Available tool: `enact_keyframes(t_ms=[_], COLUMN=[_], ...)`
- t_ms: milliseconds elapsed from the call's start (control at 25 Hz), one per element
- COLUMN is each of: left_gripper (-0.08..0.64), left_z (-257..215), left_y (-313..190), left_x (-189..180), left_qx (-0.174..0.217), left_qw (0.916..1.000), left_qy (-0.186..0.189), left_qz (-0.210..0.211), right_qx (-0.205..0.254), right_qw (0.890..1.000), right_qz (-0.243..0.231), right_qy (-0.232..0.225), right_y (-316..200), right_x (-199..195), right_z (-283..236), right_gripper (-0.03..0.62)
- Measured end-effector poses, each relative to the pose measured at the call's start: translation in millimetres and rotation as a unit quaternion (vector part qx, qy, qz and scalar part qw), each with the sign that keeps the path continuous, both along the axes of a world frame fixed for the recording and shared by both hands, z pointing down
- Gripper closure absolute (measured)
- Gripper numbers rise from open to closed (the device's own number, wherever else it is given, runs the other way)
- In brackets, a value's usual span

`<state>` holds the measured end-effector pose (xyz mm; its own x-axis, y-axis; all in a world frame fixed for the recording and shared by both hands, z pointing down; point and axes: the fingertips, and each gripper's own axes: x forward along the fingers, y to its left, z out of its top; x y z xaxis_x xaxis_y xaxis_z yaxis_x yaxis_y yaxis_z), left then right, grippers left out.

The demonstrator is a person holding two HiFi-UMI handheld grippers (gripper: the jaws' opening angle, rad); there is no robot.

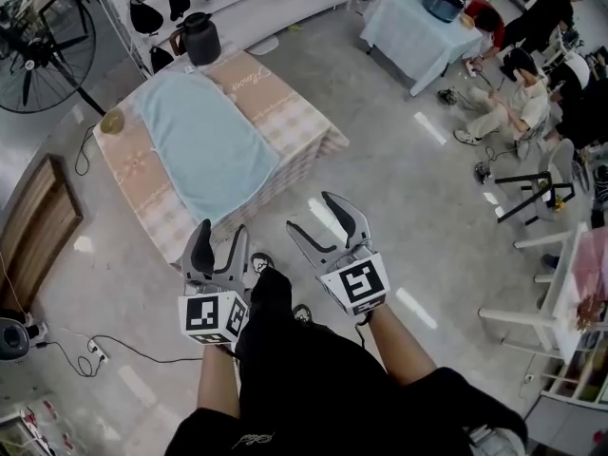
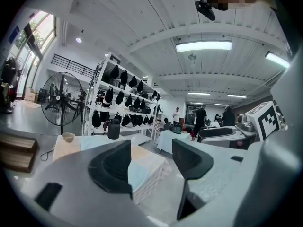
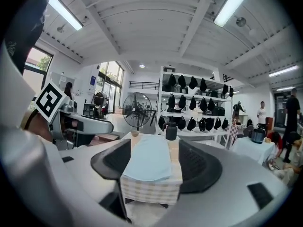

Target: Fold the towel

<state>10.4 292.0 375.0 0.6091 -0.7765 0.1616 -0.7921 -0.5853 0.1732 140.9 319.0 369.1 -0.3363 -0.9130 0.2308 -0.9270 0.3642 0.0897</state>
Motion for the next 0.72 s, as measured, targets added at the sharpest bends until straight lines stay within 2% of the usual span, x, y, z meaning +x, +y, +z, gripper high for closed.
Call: enact_keyframes(t_ms=[320,440,560,720], left_gripper=[0.285,0.285,0.285,0.285], left_z=[25.4,32.6,44.6,70.5], left_y=[-115.4,-149.8,-179.2,-199.7], left_x=[-6.2,-10.6,-20.8,-33.5], left_qx=[-0.02,-0.031,-0.044,-0.08], left_qw=[0.9994,0.9992,0.9986,0.9961], left_qy=[-0.027,-0.025,-0.028,-0.035], left_qz=[-0.005,-0.004,-0.007,-0.014], right_qx=[-0.03,-0.051,-0.071,-0.111], right_qw=[0.999,0.998,0.996,0.99], right_qz=[-0.021,-0.026,-0.039,-0.08], right_qy=[0.009,0.018,0.03,0.046], right_y=[-116.2,-149.9,-176.9,-193.4], right_x=[0.9,1.9,-1.4,-7.3], right_z=[20.4,31.7,48.4,76.7], right_gripper=[0.278,0.278,0.278,0.278])
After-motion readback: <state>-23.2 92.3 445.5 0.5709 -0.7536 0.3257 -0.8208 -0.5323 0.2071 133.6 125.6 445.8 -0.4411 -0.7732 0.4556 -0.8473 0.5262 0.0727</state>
